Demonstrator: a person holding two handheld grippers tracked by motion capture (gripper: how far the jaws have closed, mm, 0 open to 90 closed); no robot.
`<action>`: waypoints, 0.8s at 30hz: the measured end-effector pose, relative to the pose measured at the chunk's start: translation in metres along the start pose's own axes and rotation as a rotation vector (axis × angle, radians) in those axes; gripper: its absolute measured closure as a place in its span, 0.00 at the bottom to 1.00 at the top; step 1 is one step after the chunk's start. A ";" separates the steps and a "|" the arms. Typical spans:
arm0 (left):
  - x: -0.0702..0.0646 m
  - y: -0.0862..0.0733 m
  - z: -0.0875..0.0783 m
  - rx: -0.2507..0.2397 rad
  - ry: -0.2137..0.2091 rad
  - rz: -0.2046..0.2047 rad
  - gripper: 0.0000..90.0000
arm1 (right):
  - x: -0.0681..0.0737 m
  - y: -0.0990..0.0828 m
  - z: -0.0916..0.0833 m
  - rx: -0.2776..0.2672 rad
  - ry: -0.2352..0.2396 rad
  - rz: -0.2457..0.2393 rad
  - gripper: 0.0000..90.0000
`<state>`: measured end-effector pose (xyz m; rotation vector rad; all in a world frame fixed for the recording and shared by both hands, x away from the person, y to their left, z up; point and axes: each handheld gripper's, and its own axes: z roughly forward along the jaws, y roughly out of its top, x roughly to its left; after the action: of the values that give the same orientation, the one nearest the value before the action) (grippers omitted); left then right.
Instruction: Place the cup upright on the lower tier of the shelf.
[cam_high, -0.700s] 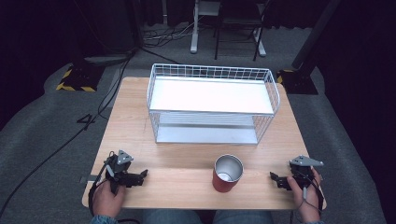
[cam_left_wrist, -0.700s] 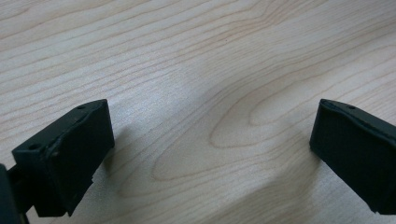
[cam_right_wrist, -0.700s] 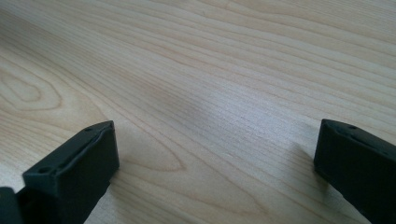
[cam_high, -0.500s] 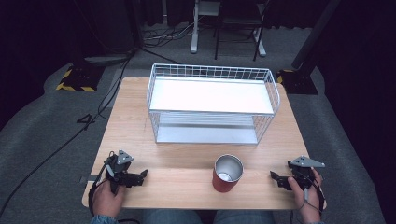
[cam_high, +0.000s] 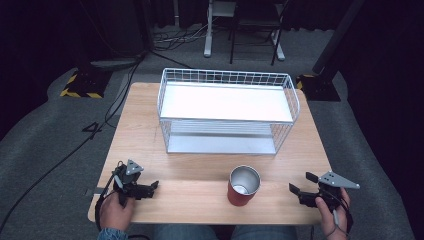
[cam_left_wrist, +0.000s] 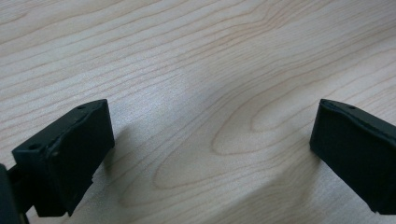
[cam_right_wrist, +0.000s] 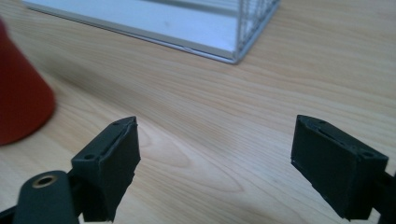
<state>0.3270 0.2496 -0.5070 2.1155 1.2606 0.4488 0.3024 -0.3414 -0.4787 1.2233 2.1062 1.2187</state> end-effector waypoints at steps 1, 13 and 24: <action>0.000 0.000 0.000 -0.001 0.000 -0.001 0.00 | 0.004 0.002 -0.001 -0.006 0.024 -0.019 0.18; 0.000 0.000 0.000 -0.001 0.000 -0.001 0.00 | 0.036 0.013 -0.001 0.000 0.154 -0.089 0.18; 0.000 0.000 0.000 -0.001 0.000 -0.001 0.00 | 0.072 0.016 0.021 0.024 0.234 -0.122 0.18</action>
<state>0.3270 0.2496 -0.5070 2.1146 1.2610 0.4494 0.2872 -0.2670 -0.4719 0.9860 2.3308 1.3402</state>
